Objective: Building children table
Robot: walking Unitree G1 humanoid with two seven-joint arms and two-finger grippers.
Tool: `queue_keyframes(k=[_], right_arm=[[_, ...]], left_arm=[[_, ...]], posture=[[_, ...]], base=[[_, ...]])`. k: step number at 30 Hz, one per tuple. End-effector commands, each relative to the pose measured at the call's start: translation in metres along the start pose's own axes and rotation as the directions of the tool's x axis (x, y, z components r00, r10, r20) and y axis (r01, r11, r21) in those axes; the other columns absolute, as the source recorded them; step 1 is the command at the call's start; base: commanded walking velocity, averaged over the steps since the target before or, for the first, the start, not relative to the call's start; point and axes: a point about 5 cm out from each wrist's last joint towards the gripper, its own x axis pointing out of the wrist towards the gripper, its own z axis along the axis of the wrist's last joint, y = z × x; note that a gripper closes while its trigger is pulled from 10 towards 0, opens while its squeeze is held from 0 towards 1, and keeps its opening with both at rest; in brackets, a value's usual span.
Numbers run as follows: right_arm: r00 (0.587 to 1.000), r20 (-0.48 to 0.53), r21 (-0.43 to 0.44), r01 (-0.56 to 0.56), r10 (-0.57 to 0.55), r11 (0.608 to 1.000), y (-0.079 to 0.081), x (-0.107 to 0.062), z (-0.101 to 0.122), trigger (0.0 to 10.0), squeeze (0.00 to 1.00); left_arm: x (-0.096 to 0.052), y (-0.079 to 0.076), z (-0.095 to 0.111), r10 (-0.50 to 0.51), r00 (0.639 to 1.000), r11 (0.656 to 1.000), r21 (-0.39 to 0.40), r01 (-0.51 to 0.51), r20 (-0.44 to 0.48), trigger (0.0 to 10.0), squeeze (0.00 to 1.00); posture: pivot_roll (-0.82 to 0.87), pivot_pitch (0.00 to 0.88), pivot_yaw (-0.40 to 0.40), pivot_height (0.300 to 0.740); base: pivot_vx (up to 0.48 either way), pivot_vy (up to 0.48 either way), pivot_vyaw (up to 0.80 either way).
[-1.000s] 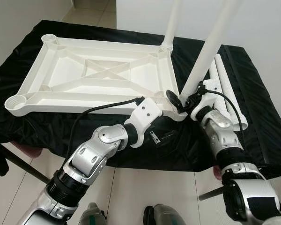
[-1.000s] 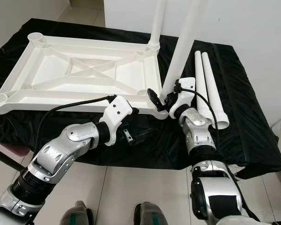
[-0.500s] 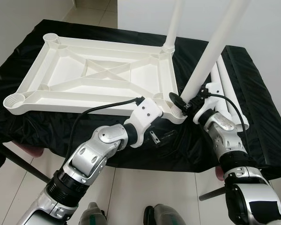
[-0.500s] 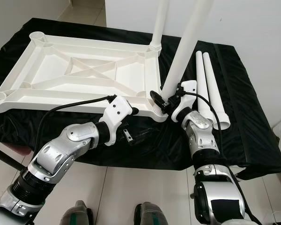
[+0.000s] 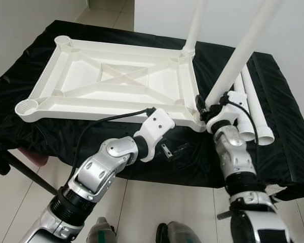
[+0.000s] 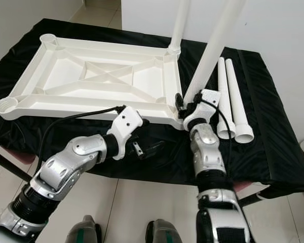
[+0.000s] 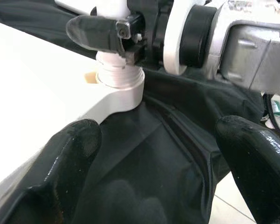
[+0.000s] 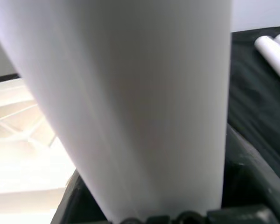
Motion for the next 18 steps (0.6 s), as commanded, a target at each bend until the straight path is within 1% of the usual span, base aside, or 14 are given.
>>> queue_keyframes(k=[1, 2, 3, 5, 6, 7, 8, 11, 12, 13, 14, 17, 18], right_arm=[[0.992, -0.055, 0.006, 0.11, -0.109, 0.994, 0.001, -0.009, -0.011, 0.0, 0.0], [0.992, -0.055, 0.006, 0.11, -0.109, 0.994, 0.001, -0.009, -0.011, 0.0, 0.0], [0.989, -0.06, 0.002, 0.136, -0.135, 0.991, 0.002, -0.011, -0.012, 0.0, 0.0], [0.988, -0.066, 0.013, 0.139, -0.138, 0.99, 0.007, -0.012, -0.012, 0.0, 0.0], [0.988, -0.066, 0.013, 0.139, -0.138, 0.99, 0.007, -0.012, -0.012, 0.0, 0.0], [0.989, -0.066, 0.02, 0.135, -0.134, 0.991, 0.009, -0.012, -0.011, 2.7, 0.0], [0.987, -0.064, 0.005, 0.146, -0.146, 0.989, 0.008, -0.013, -0.01, 10.0, 0.0], [0.985, -0.065, -0.011, 0.158, -0.159, 0.987, 0.002, -0.013, -0.01, 10.0, 0.0], [0.985, -0.061, -0.017, 0.159, -0.16, 0.987, -0.002, -0.013, -0.009, 10.0, 0.25], [0.986, -0.058, -0.019, 0.158, -0.159, 0.987, -0.004, -0.013, -0.008, 10.0, 0.25], [0.987, -0.051, -0.01, 0.154, -0.154, 0.988, -0.006, -0.013, -0.007, 10.0, 1.0], [0.988, -0.045, -0.011, 0.147, -0.148, 0.989, -0.007, -0.013, -0.006, 10.0, 1.0], [0.989, -0.036, -0.011, 0.141, -0.141, 0.99, -0.008, -0.014, -0.004, 10.0, 1.0]], left_arm=[[0.001, -0.004, -0.005, -0.03, 0.999, 1.0, 0.003, 0.03, -0.02, 10.0, 0.0], [0.001, -0.004, -0.005, -0.03, 0.999, 1.0, 0.003, 0.03, -0.02, 10.0, 0.0], [0.001, -0.004, -0.005, -0.031, 0.999, 1.0, 0.004, 0.031, -0.021, 10.0, 0.0], [0.001, -0.004, -0.005, -0.032, 0.999, 0.999, 0.004, 0.032, -0.022, 10.0, 0.0], [0.001, -0.004, -0.005, -0.032, 0.999, 0.999, 0.004, 0.032, -0.022, 10.0, 0.0], [0.001, -0.004, -0.005, -0.033, 0.999, 0.999, 0.006, 0.034, -0.022, 10.0, 0.0], [0.001, -0.004, -0.005, -0.035, 0.999, 0.999, 0.006, 0.035, -0.022, 10.0, 0.0], [0.001, -0.005, -0.005, -0.038, 0.999, 0.999, 0.008, 0.038, -0.022, 10.0, 0.0], [0.001, -0.005, -0.005, -0.039, 0.999, 0.999, 0.009, 0.039, -0.022, 10.0, 0.0], [0.001, -0.004, -0.005, -0.04, 0.999, 0.999, 0.009, 0.04, -0.022, 10.0, 0.0], [0.001, -0.004, -0.004, -0.039, 0.999, 0.999, 0.01, 0.039, -0.022, 10.0, 0.0], [0.001, -0.004, -0.004, -0.038, 0.999, 0.999, 0.012, 0.039, -0.021, 10.0, 0.0], [0.001, -0.003, -0.004, -0.036, 0.999, 0.999, 0.024, 0.036, -0.019, 10.0, 0.0]], posture=[[-0.02, 0.0, -0.071, 0.74], [-0.02, 0.0, -0.071, 0.74], [-0.02, 0.0, -0.071, 0.74], [-0.02, 0.0, -0.069, 0.74], [-0.02, 0.0, -0.069, 0.74], [-0.02, 0.0, -0.067, 0.74], [-0.02, 0.0, -0.067, 0.74], [-0.02, 0.0, -0.067, 0.74], [-0.02, 0.0, -0.067, 0.74], [-0.02, 0.0, -0.067, 0.74], [-0.02, 0.0, -0.067, 0.74], [-0.03, 0.0, -0.063, 0.74], [-0.03, 0.0, -0.063, 0.74]], base=[[0.0, 0.0, 0.0], [0.0, 0.0, 0.0], [0.0, 0.0, 0.0], [0.0, 0.0, 0.0], [0.0, 0.0, 0.0], [0.0, 0.0, 0.0], [0.0, 0.0, 0.0], [0.0, 0.0, 0.0], [0.0, 0.0, 0.0], [0.0, 0.0, 0.0], [0.0, 0.0, 0.0], [0.0, 0.0, 0.0], [0.0, 0.0, 0.0]])
